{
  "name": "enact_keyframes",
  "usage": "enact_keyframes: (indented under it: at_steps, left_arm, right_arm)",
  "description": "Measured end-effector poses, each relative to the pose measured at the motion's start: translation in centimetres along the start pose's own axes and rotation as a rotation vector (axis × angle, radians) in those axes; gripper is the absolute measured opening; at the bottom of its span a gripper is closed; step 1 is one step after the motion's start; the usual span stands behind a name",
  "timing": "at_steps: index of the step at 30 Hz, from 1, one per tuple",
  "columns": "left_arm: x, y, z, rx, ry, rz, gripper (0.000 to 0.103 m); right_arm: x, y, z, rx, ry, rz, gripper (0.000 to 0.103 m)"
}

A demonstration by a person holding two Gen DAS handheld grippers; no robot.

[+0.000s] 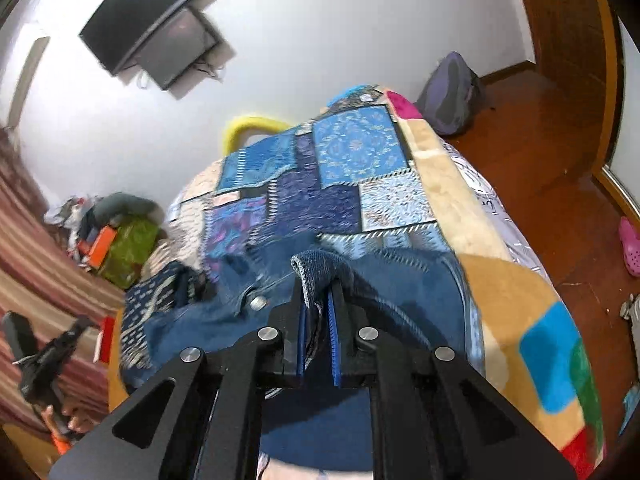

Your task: Fold large clothes

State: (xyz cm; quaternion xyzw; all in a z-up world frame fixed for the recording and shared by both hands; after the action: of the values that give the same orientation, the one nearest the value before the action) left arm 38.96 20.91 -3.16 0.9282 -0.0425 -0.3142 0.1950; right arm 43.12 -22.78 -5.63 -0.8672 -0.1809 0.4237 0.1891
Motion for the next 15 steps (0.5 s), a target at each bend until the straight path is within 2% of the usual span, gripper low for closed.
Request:
enact_keyframes:
  at_steps: [3,5,6,8,10,11,13,15]
  left_arm:
    - [2.3,-0.6,-0.6,0.027,-0.049,-0.044,0.0]
    - [3.4,-1.2,0.2,0.064,-0.075,-0.129,0.001]
    - [3.9,-1.6,1.0,0.09,-0.103,-0.176,0.005]
    - [4.3,-2.2,2.7,0.124,-0.152,-0.221,0.015]
    - [4.5,-2.8,4.9,0.151,-0.202,-0.249,0.04]
    - [4.4,-3.1,5.9,0.159,-0.219,-0.266,0.044]
    - [3.9,-3.4,7.8,0.163,-0.249,-0.274,0.047]
    - [3.5,-3.6,9.8,0.129,-0.31,-0.217,0.047]
  right_arm:
    - [3.0,0.7,-0.3,0.001,-0.036,0.047,0.008]
    - [4.3,1.6,-0.1,-0.007,-0.053,0.081,0.008]
    - [5.0,1.9,0.1,-0.01,-0.063,0.098,0.008]
    - [6.1,2.8,0.6,-0.009,-0.079,0.123,0.008]
    - [6.2,3.2,0.9,-0.016,-0.083,0.132,0.008]
    - [6.0,3.3,1.0,-0.023,-0.082,0.134,0.008]
    - [5.6,3.2,1.2,-0.043,-0.082,0.138,0.008]
    - [5.2,2.9,1.5,-0.068,-0.086,0.148,0.008]
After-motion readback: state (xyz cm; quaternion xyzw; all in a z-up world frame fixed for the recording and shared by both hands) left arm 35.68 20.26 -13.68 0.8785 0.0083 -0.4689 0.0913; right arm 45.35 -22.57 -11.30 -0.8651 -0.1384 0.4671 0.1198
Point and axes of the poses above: each gripper's, at about its wrist camera, not at the fingertips, and x roughly the way its jaws point, y to its right, z to its underside, the point moved 2 cm from there along x, roughly the way its jaws point
